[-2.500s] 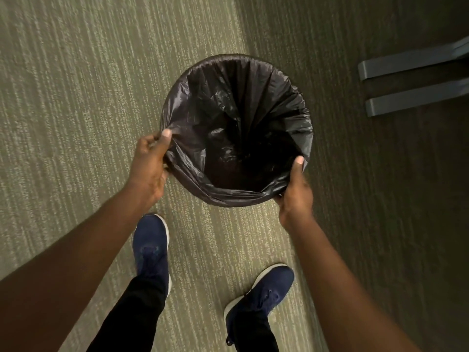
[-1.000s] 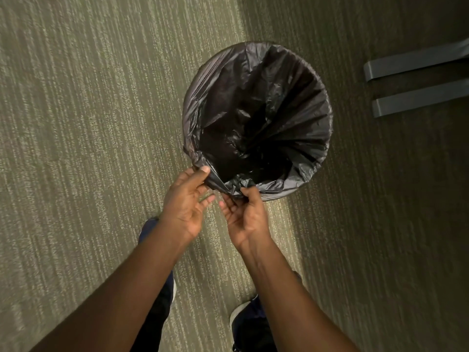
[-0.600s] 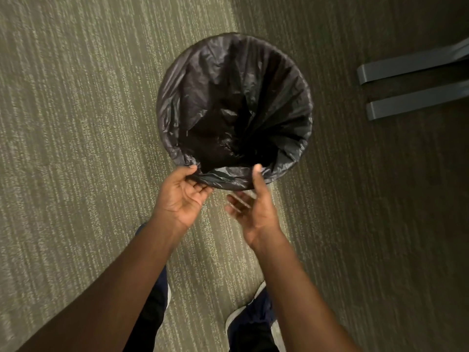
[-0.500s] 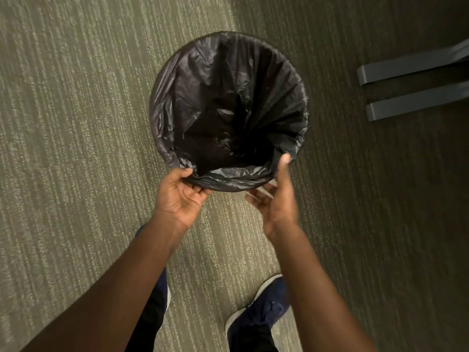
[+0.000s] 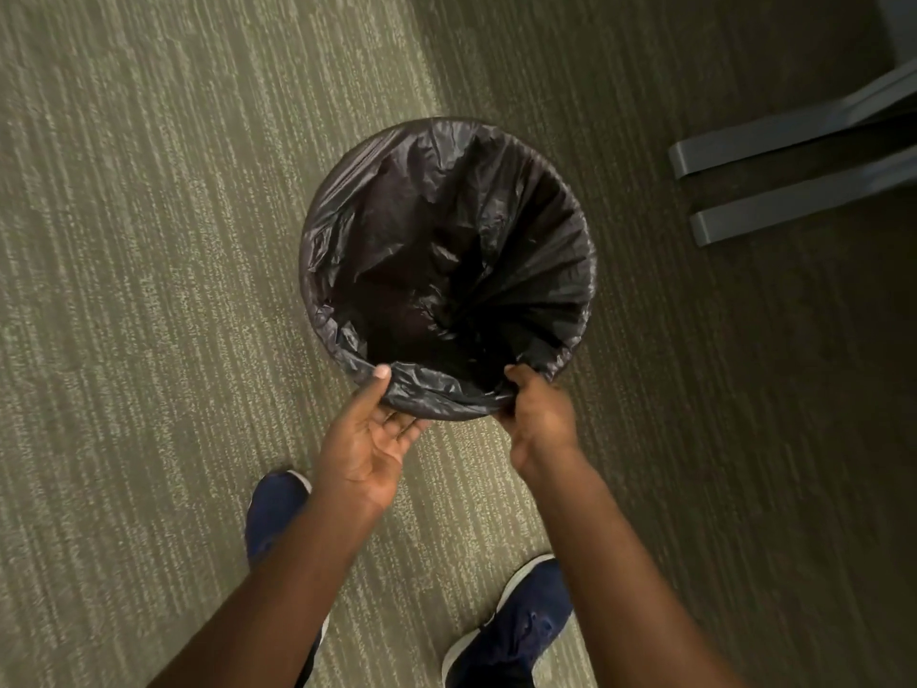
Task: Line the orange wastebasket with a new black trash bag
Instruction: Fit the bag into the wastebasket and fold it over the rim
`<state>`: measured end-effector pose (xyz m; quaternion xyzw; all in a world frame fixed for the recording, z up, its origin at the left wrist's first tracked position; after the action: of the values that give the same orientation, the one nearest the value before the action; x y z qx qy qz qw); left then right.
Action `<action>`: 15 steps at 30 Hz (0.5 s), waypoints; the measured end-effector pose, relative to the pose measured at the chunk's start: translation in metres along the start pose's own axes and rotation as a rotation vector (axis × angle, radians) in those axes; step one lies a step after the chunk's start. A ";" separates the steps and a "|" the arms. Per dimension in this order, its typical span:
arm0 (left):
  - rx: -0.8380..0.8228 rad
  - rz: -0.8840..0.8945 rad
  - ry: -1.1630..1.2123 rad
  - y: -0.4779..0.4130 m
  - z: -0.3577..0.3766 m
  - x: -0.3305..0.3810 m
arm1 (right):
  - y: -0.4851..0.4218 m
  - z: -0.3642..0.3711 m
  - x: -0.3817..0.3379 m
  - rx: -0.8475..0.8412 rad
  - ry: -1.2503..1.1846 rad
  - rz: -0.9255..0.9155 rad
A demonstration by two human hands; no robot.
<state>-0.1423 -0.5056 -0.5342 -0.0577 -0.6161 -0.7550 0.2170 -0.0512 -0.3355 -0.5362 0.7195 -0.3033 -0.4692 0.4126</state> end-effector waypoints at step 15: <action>-0.073 -0.047 -0.186 0.019 0.075 -0.059 | 0.010 -0.047 0.012 0.193 -0.406 0.197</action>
<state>-0.0948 -0.4212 -0.5201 -0.1211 -0.6070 -0.7731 0.1387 -0.0041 -0.3361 -0.5221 0.6133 -0.4921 -0.5306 0.3165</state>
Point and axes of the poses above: each hand's wrist, its own y-axis away from the middle knuckle, its own z-axis out of the palm, x = y × z, the point moved 9 cm from there along -y, towards the middle knuckle, and after that the axes turned 6 degrees about x, right-handed, at the moved point
